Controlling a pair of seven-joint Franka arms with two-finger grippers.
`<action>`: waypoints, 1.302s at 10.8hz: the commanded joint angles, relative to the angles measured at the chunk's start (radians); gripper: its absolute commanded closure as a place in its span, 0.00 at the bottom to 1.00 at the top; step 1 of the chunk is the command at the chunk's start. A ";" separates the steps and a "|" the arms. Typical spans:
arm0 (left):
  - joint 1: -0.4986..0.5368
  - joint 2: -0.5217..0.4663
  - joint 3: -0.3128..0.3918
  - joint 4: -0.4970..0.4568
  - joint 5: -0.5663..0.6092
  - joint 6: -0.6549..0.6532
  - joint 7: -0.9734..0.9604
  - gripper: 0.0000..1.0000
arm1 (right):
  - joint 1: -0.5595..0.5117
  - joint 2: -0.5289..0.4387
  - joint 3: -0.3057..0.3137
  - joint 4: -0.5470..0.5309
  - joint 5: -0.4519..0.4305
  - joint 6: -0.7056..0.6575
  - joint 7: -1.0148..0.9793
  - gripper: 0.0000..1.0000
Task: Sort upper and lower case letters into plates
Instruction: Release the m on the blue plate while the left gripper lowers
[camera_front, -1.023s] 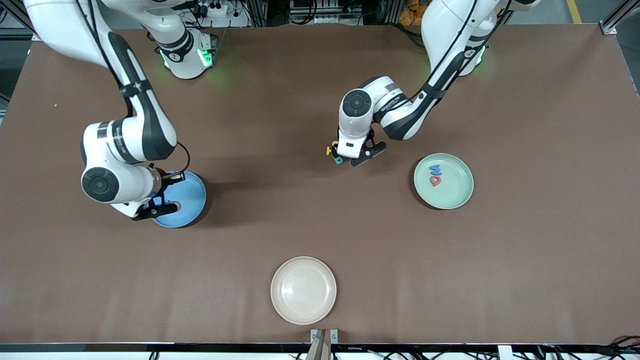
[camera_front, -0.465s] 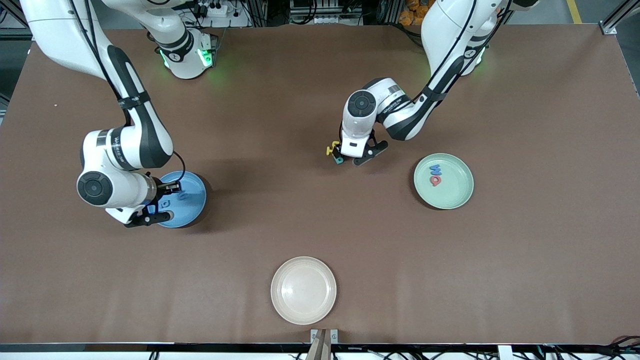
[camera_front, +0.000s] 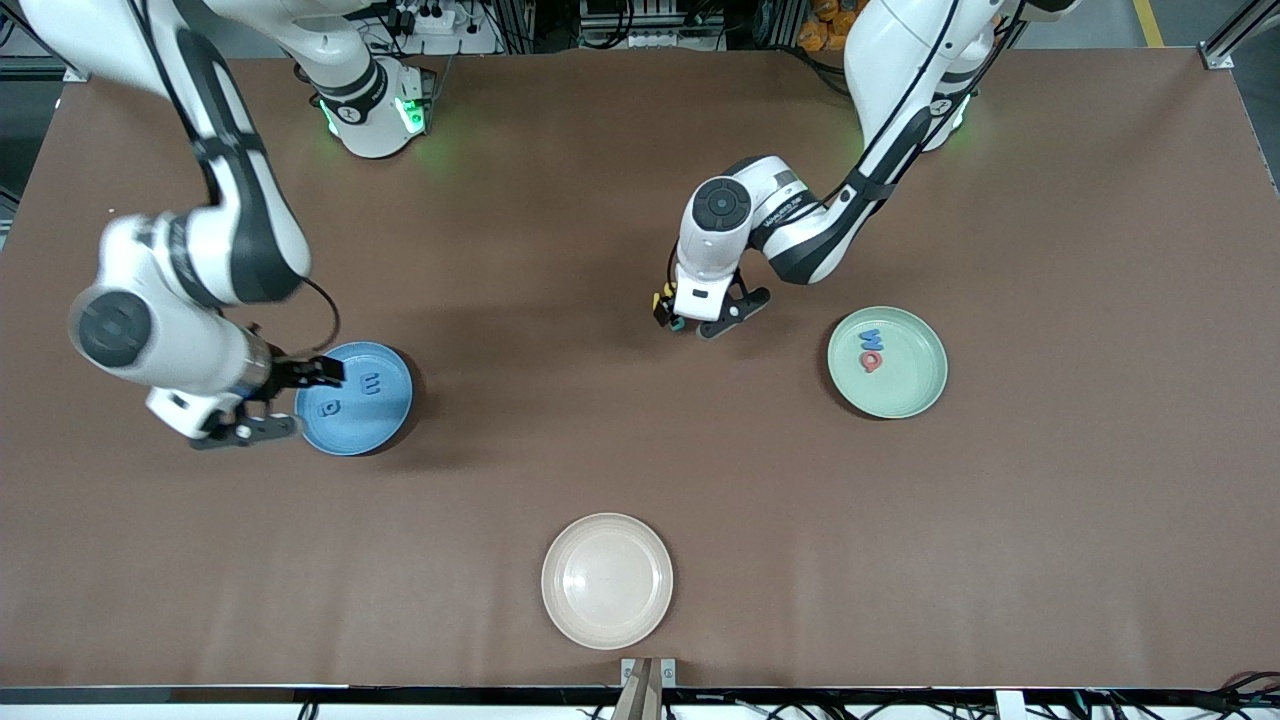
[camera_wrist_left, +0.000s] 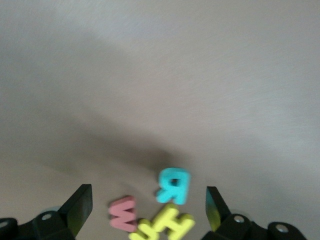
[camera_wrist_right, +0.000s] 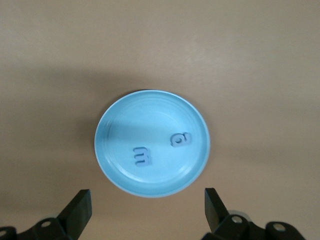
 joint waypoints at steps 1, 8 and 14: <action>0.000 0.013 0.006 0.051 -0.012 -0.013 0.131 0.00 | -0.038 -0.132 0.005 -0.033 0.019 -0.040 -0.004 0.00; -0.048 0.173 0.014 0.138 0.119 0.062 -0.001 0.00 | -0.070 -0.265 -0.009 0.082 0.022 -0.215 0.010 0.00; -0.115 0.181 0.072 0.138 0.119 0.011 -0.020 0.22 | -0.136 -0.331 -0.035 0.131 0.143 -0.330 0.004 0.00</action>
